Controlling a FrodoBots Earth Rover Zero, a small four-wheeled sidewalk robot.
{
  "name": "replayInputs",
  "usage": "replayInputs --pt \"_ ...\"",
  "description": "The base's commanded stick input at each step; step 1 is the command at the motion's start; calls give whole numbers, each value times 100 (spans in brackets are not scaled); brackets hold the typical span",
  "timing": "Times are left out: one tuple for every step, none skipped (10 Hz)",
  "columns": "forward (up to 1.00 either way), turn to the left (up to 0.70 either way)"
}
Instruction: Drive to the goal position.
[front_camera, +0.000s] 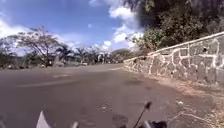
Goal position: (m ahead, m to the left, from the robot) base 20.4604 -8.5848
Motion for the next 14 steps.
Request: replayInputs --pt "70 0" --pt "70 0" --pt "70 0" --pt "70 0" --pt "70 0" --pt "70 0" --pt "70 0" --pt "70 0" --pt "70 0" --pt "70 0" --pt "70 0" --pt "70 0" --pt "70 -14" --pt "70 -19"
